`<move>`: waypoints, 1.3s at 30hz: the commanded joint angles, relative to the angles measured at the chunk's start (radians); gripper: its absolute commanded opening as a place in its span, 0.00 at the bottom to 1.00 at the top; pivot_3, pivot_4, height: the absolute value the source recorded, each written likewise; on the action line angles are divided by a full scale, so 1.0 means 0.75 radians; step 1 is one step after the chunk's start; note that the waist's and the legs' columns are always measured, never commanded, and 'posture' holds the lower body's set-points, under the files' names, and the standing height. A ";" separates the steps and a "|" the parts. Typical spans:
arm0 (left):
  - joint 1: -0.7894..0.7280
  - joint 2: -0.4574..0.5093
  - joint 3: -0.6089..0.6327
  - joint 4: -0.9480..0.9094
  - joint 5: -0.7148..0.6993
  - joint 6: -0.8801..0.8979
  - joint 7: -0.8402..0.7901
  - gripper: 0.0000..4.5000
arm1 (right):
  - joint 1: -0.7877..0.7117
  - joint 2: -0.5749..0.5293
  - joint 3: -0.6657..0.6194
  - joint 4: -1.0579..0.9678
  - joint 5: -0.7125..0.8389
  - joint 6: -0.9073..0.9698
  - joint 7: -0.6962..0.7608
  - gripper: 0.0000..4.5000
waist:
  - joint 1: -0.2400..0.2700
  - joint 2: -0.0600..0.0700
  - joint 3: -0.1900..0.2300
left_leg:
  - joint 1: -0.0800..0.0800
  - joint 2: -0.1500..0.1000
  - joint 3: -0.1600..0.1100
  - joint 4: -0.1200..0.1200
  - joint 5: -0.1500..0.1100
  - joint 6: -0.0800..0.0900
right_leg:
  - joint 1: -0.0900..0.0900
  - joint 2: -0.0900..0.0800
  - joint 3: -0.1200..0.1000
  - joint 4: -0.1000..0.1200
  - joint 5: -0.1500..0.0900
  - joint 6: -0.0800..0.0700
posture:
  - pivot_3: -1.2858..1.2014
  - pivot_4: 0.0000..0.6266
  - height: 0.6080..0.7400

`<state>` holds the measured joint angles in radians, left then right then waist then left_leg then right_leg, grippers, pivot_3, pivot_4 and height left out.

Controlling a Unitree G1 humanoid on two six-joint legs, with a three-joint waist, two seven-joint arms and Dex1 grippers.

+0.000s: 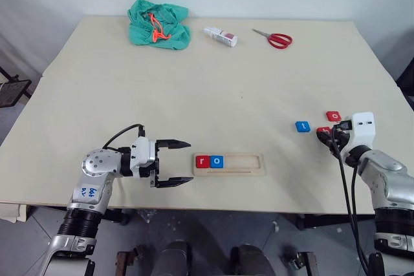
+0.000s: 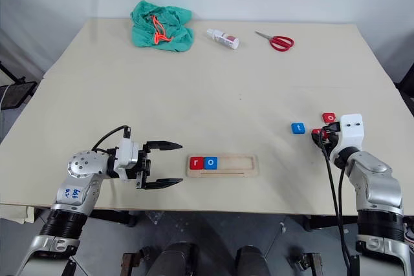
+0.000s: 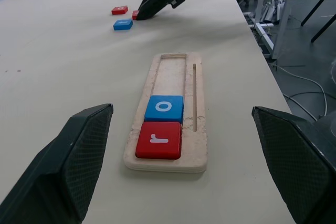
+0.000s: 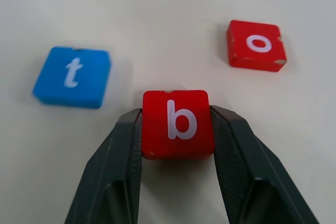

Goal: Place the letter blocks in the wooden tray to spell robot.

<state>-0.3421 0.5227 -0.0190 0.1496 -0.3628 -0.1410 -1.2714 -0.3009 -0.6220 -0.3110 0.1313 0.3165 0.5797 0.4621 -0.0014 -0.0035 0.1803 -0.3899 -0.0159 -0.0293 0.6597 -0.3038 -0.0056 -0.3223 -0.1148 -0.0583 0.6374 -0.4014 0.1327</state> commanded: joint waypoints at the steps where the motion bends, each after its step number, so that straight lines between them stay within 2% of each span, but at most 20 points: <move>1: -0.010 0.011 0.010 -0.016 -0.033 -0.010 -0.024 1.00 | 0.087 -0.059 -0.035 -0.266 0.106 0.119 0.093 0.33 | 0.001 0.000 0.000 | 0.000 0.000 0.000 -0.001 0.000 0.000 | 0.000 0.000 0.000 0.000 0.000 0.000 | 0.52 0.24 1.00; 7: -0.035 0.009 0.012 0.018 -0.028 -0.022 -0.037 1.00 | 0.278 0.017 -0.102 -0.709 0.254 0.337 0.003 0.33 | 0.003 0.001 0.001 | 0.000 0.000 -0.001 -0.001 0.000 0.000 | 0.000 0.000 0.000 0.000 0.000 0.000 | 0.52 0.24 1.00; 10: -0.054 0.008 0.010 0.041 -0.026 -0.031 -0.049 1.00 | 0.464 0.170 -0.090 -0.996 0.280 0.379 -0.136 0.33 | 0.007 0.001 0.001 | 0.000 0.000 -0.002 -0.002 0.000 0.000 | 0.000 0.000 -0.001 -0.001 0.000 0.000 | 0.52 0.24 1.00; 12: -0.062 0.009 0.012 0.053 -0.027 -0.033 -0.057 1.00 | 0.519 0.232 -0.069 -1.073 0.240 0.354 -0.208 0.33 | 0.007 0.001 0.001 | 0.000 -0.001 -0.003 -0.004 0.000 0.000 | 0.000 0.000 -0.001 0.000 0.000 0.000 | 0.52 0.24 1.00; 20: -0.085 0.008 0.001 0.077 -0.040 -0.033 -0.121 1.00 | 0.585 0.339 -0.019 -1.122 0.170 0.388 -0.387 0.33 | 0.000 0.001 0.001 | 0.002 -0.004 0.000 -0.005 0.001 0.001 | -0.002 -0.001 0.007 0.000 0.001 0.003 | 0.52 0.24 1.00; 29: -0.097 0.009 0.014 0.101 -0.027 -0.046 -0.136 1.00 | 0.528 0.343 0.035 -0.989 0.153 0.344 -0.358 0.33 | -0.001 0.001 0.001 | 0.002 -0.004 0.000 -0.007 0.001 0.001 | -0.002 -0.001 0.008 0.000 0.001 0.003 | 0.52 0.24 1.00; 39: -0.056 0.030 0.034 0.049 -0.036 -0.039 -0.109 1.00 | 0.505 0.406 0.114 -1.050 0.143 0.388 -0.420 0.33 | -0.002 0.001 0.001 | 0.002 -0.004 0.000 -0.008 0.001 0.001 | -0.003 -0.001 0.008 0.000 0.001 0.003 | 0.52 0.24 1.00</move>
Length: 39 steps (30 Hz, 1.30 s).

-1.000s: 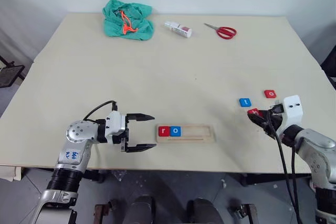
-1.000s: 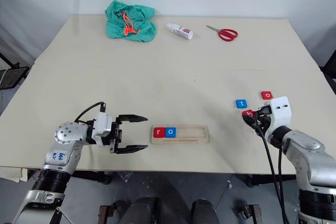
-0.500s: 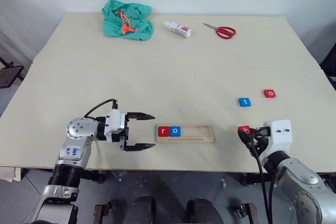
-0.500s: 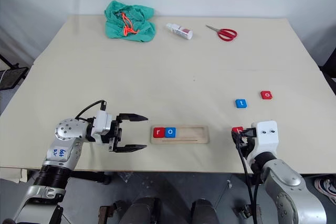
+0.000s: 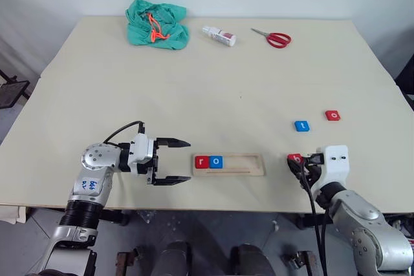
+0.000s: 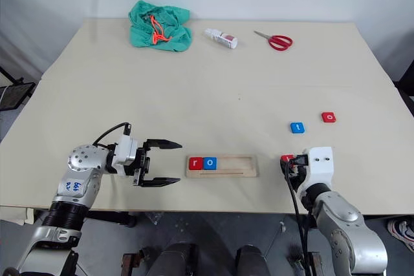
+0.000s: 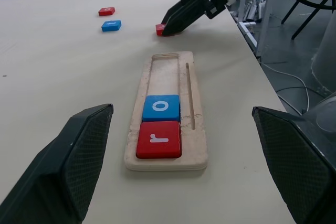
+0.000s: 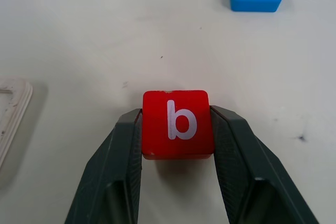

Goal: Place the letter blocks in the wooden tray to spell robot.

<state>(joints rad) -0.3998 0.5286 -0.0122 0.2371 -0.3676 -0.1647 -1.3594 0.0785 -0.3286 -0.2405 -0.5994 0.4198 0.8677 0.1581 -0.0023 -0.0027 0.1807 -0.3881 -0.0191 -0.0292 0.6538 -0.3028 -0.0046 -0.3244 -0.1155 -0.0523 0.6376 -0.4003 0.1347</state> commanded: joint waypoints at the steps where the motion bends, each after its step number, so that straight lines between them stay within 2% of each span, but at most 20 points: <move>1: 0.026 0.024 0.026 -0.076 -0.031 -0.004 0.010 1.00 | 0.001 0.019 0.030 -0.081 0.006 0.008 -0.016 0.33 | -0.002 0.000 0.000 | 0.000 0.000 0.000 0.000 0.000 0.000 | 0.000 0.000 0.000 0.000 0.000 0.000 | 0.52 0.24 1.00; 7: 0.042 0.031 0.029 -0.094 -0.031 0.002 0.019 1.00 | 0.006 0.017 0.056 -0.088 0.006 0.006 -0.011 0.33 | -0.001 0.000 0.000 | 0.000 0.000 0.000 0.000 0.000 0.000 | 0.000 0.000 0.001 0.000 0.000 0.000 | 0.52 0.24 1.00; 9: 0.042 0.032 0.027 -0.092 -0.030 0.001 0.021 1.00 | 0.011 0.008 0.059 -0.096 0.003 0.006 -0.007 0.51 | -0.001 0.000 0.000 | 0.000 0.000 0.000 0.000 0.000 0.000 | 0.000 0.000 0.001 0.000 0.000 0.000 | 0.52 0.24 1.00; 10: 0.041 0.032 0.026 -0.089 -0.029 -0.002 0.022 1.00 | 0.012 0.004 0.054 -0.100 0.005 0.006 -0.004 0.55 | -0.001 0.000 0.000 | 0.000 0.000 0.000 0.000 0.000 0.000 | 0.000 0.000 0.001 0.000 0.000 0.000 | 0.52 0.24 1.00; 13: 0.032 0.031 0.025 -0.079 -0.028 -0.006 0.024 1.00 | 0.012 -0.028 0.002 -0.121 0.051 0.028 0.040 0.77 | -0.001 0.000 0.000 | 0.000 0.000 0.000 0.000 0.000 0.000 | 0.000 0.000 0.001 0.000 0.000 0.000 | 0.52 0.24 1.00; 18: 0.022 0.034 0.029 -0.065 -0.028 -0.014 0.020 1.00 | 0.044 -0.202 -0.109 -0.168 0.203 0.040 0.265 0.77 | 0.001 0.000 0.000 | 0.000 0.000 0.000 0.000 0.000 0.000 | 0.000 0.000 0.001 -0.001 0.000 0.000 | 0.52 0.24 1.00; 20: 0.014 0.033 0.029 -0.055 -0.026 -0.019 0.019 1.00 | 0.059 -0.342 -0.159 -0.122 0.214 -0.032 0.426 0.77 | 0.001 0.000 0.000 | 0.000 0.000 0.000 0.000 0.000 0.000 | 0.001 0.000 0.001 -0.001 0.000 0.000 | 0.52 0.24 1.00; 23: -0.003 0.024 0.021 -0.043 -0.021 -0.023 0.020 1.00 | 0.007 -0.592 -0.158 0.156 0.131 -0.296 0.766 0.77 | 0.001 -0.001 0.000 | 0.000 -0.001 0.001 0.000 0.000 0.001 | 0.001 0.000 0.001 -0.002 0.000 0.000 | 0.52 0.24 1.00; 26: -0.004 0.022 0.007 -0.037 -0.023 -0.028 -0.006 1.00 | -0.119 -0.718 -0.040 0.443 0.025 -0.513 0.950 0.77 | -0.002 -0.001 0.000 | 0.001 -0.001 0.004 0.000 0.001 0.003 | 0.003 0.000 0.001 -0.005 0.001 0.001 | 0.52 0.24 1.00; 33: -0.006 0.031 0.007 -0.018 -0.033 -0.039 -0.055 1.00 | -0.453 -0.839 0.203 0.911 -0.125 -0.807 1.344 0.77 | -0.001 -0.001 0.001 | 0.001 0.001 0.006 -0.001 0.001 0.003 | 0.002 0.000 0.000 -0.006 0.001 0.001 | 0.52 0.24 1.00; 39: 0.018 0.057 0.029 -0.039 -0.035 -0.032 -0.043 1.00 | -0.678 -0.846 0.353 1.181 -0.242 -1.023 1.576 0.77 | 0.000 -0.001 0.001 | -0.001 0.001 0.004 0.002 0.001 0.003 | 0.003 0.000 -0.002 -0.009 0.001 0.002 | 0.52 0.24 1.00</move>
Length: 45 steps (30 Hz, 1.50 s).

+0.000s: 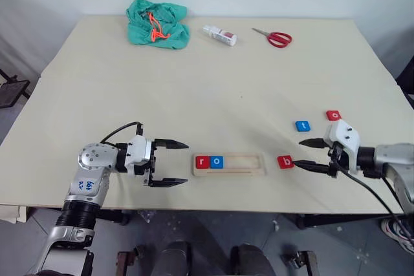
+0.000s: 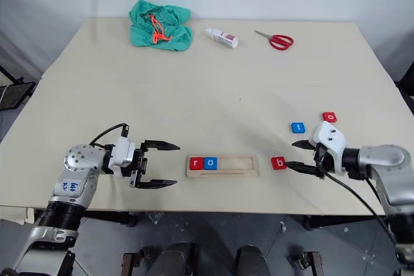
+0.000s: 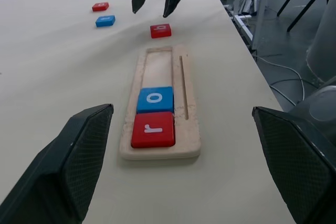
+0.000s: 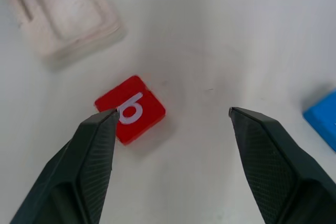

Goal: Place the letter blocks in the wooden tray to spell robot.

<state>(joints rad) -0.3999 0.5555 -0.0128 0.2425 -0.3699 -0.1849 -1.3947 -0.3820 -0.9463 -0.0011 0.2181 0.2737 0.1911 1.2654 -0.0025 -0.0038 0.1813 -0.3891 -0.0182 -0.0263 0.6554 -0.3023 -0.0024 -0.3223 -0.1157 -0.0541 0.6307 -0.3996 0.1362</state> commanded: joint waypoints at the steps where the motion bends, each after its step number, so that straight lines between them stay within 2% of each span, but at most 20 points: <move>1: 0.024 0.025 0.033 -0.055 -0.032 -0.002 0.010 1.00 | -0.099 -0.022 0.055 0.140 -0.074 -0.154 0.123 0.77 | 0.000 0.000 0.000 | -0.001 0.000 0.000 0.000 0.000 0.000 | 0.000 0.000 0.000 -0.001 0.000 0.000 | 0.52 0.24 1.00; 2: 0.031 0.030 0.036 -0.062 -0.033 0.000 0.013 1.00 | -0.133 -0.018 0.066 0.187 -0.087 -0.189 0.146 0.77 | 0.000 0.000 0.000 | -0.001 0.000 0.000 0.000 0.000 0.000 | 0.000 0.000 0.000 -0.001 0.000 0.000 | 0.52 0.24 1.00; 7: 0.052 0.050 0.053 -0.088 -0.034 0.007 0.034 1.00 | -0.240 0.011 0.092 0.290 -0.103 -0.259 0.215 0.99 | -0.001 0.000 0.000 | -0.001 0.001 0.000 0.001 0.000 0.000 | 0.000 0.000 -0.001 -0.001 0.000 0.000 | 0.52 0.24 1.00; 17: 0.088 0.072 0.069 -0.130 -0.039 0.015 0.067 1.00 | -0.295 0.032 0.162 0.392 -0.144 -0.416 0.376 0.99 | -0.001 0.000 0.000 | -0.002 0.000 -0.001 0.001 0.000 0.000 | 0.000 0.000 -0.002 -0.001 0.000 0.000 | 0.52 0.24 1.00; 33: 0.133 0.083 0.070 -0.193 -0.062 0.041 0.076 1.00 | -0.385 0.131 0.238 0.584 -0.235 -0.531 0.372 0.99 | -0.001 0.000 0.000 | -0.002 0.001 -0.001 0.002 0.000 0.000 | 0.000 0.000 -0.002 -0.001 0.000 0.000 | 0.52 0.24 1.00; 36: 0.132 0.083 0.071 -0.192 -0.062 0.041 0.076 1.00 | -0.389 0.139 0.239 0.606 -0.238 -0.546 0.366 0.86 | -0.002 0.000 0.000 | -0.001 0.001 -0.001 0.002 0.000 0.000 | 0.000 0.000 -0.002 -0.001 0.000 0.000 | 0.52 0.24 1.00; 43: 0.121 0.081 0.070 -0.181 -0.056 0.035 0.080 1.00 | -0.372 0.149 0.214 0.576 -0.218 -0.511 0.320 0.34 | -0.002 0.000 0.000 | -0.001 0.001 -0.001 0.003 0.000 0.000 | 0.000 0.000 -0.002 -0.001 0.000 0.000 | 0.52 0.24 1.00; 45: 0.118 0.079 0.069 -0.176 -0.054 0.032 0.081 1.00 | -0.360 0.154 0.193 0.526 -0.192 -0.471 0.296 0.33 | -0.002 0.000 0.000 | -0.001 0.001 -0.001 0.003 0.000 0.000 | 0.000 0.000 -0.002 -0.001 0.000 0.000 | 0.52 0.24 1.00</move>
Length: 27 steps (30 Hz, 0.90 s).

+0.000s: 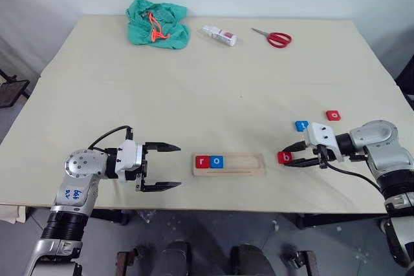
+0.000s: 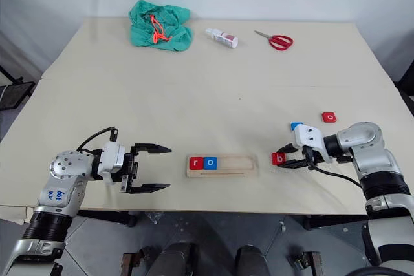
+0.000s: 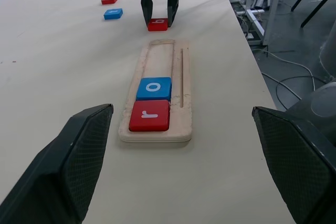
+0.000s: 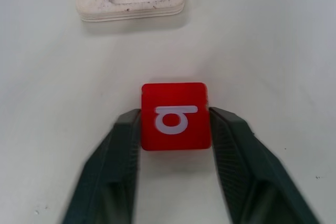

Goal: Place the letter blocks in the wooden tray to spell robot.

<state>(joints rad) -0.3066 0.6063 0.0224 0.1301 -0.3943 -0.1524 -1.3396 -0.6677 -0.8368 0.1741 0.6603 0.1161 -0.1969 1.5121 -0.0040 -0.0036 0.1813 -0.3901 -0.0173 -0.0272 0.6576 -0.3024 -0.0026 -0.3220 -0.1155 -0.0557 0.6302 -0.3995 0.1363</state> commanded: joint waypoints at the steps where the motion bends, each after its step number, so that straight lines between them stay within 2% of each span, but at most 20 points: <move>1: -0.008 0.011 0.022 -0.023 -0.020 -0.013 0.007 1.00 | 0.025 0.015 -0.058 -0.102 0.039 0.081 -0.051 0.33 | 0.000 0.000 0.000 | 0.000 0.000 0.000 0.000 0.000 0.000 | 0.000 0.000 0.000 0.000 0.000 0.000 | 0.52 0.24 1.00; 5: -0.016 0.008 0.019 -0.005 -0.018 -0.022 0.001 1.00 | 0.030 0.027 -0.112 -0.354 0.079 0.383 -0.196 0.33 | -0.004 0.000 0.000 | 0.000 0.001 0.001 0.000 0.000 0.000 | -0.002 0.001 0.001 0.002 0.000 0.000 | 0.52 0.24 1.00; 8: -0.031 0.000 0.012 0.029 -0.012 -0.039 -0.011 1.00 | 0.041 0.034 -0.131 -0.655 0.171 0.714 -0.278 0.33 | 0.001 0.001 0.000 | -0.001 0.001 0.001 0.000 0.000 -0.001 | -0.003 0.000 0.000 0.002 0.000 0.000 | 0.52 0.24 1.00; 11: -0.048 -0.008 0.003 0.062 -0.007 -0.056 -0.022 1.00 | 0.048 0.055 -0.117 -0.837 0.216 0.876 -0.329 0.33 | 0.003 0.000 0.000 | -0.001 0.001 -0.001 0.001 0.000 -0.001 | -0.002 0.000 -0.001 0.002 0.000 0.000 | 0.52 0.24 1.00; 18: -0.086 -0.022 -0.011 0.129 0.006 -0.095 -0.040 1.00 | 0.065 0.080 0.106 -1.081 0.164 1.092 -0.354 0.33 | 0.004 0.000 0.000 | -0.002 -0.002 -0.003 0.001 -0.001 -0.001 | -0.002 -0.001 -0.001 0.003 0.000 0.000 | 0.52 0.24 1.00; 27: -0.123 -0.031 -0.015 0.155 0.008 -0.113 -0.037 1.00 | -0.008 0.193 0.238 -1.017 0.102 1.074 -0.399 0.33 | 0.000 0.000 0.000 | -0.002 -0.002 -0.004 0.002 -0.001 -0.001 | -0.004 -0.001 -0.002 0.008 0.000 0.000 | 0.52 0.24 1.00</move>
<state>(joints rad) -0.3925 0.5821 0.0065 0.2522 -0.3855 -0.2250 -1.3676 -0.6511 -0.6944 0.3559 -0.1033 0.1984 0.6260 1.2154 -0.0043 -0.0033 0.1815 -0.3915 -0.0189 -0.0306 0.6589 -0.3028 -0.0033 -0.3248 -0.1164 -0.0576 0.6366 -0.3994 0.1362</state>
